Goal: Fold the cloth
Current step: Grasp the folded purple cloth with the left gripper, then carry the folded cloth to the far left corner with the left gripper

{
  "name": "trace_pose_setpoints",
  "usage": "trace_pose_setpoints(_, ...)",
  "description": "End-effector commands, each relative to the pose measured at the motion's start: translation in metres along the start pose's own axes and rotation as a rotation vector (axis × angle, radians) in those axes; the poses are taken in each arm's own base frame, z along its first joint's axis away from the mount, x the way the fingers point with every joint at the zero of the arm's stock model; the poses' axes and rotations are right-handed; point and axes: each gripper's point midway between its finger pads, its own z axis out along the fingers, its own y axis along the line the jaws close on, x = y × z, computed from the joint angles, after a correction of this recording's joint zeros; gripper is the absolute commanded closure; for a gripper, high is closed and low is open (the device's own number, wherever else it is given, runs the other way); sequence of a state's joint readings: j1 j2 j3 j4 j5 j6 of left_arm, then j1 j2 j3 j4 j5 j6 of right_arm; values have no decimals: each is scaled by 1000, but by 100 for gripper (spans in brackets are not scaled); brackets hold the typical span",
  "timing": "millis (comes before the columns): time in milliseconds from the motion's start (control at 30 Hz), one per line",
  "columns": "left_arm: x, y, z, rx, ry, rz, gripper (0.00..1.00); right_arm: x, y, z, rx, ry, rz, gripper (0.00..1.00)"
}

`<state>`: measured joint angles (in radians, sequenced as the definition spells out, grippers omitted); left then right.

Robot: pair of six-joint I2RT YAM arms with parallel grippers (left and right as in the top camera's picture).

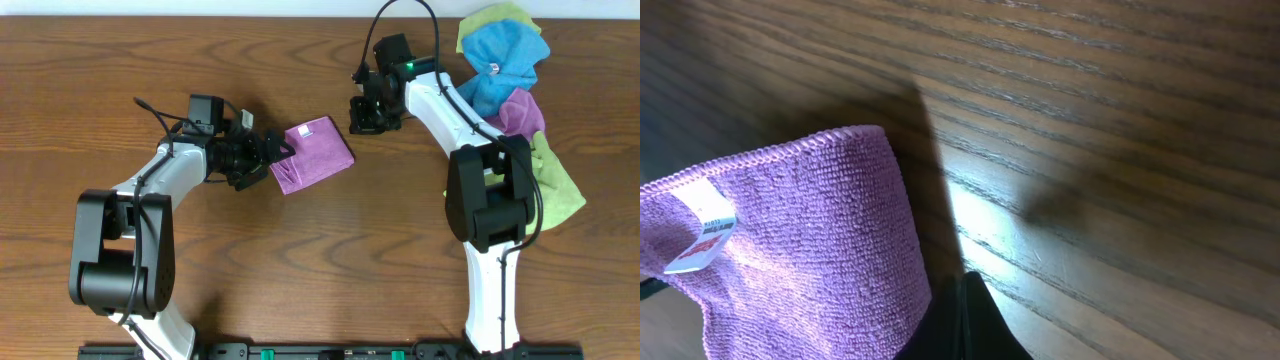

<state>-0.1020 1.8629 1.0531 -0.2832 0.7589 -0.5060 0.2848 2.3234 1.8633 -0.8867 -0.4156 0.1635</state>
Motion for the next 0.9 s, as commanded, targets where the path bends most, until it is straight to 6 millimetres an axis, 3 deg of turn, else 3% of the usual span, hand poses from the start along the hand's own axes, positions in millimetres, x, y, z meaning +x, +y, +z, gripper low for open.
trace_pose_setpoints(0, 5, 13, 6, -36, 9, -30, 5, 3, 4, 10, -18, 18, -17, 99)
trace_pose_setpoints(433, 11, 18, 11, -39, 12, -51, 5, 5, 5, 18, -19, 26, -10, 99)
trace_pose_setpoints(867, 15, 25, 19, -50, 36, -88, 5, 12, 31, 29, -22, 40, -70, 99)
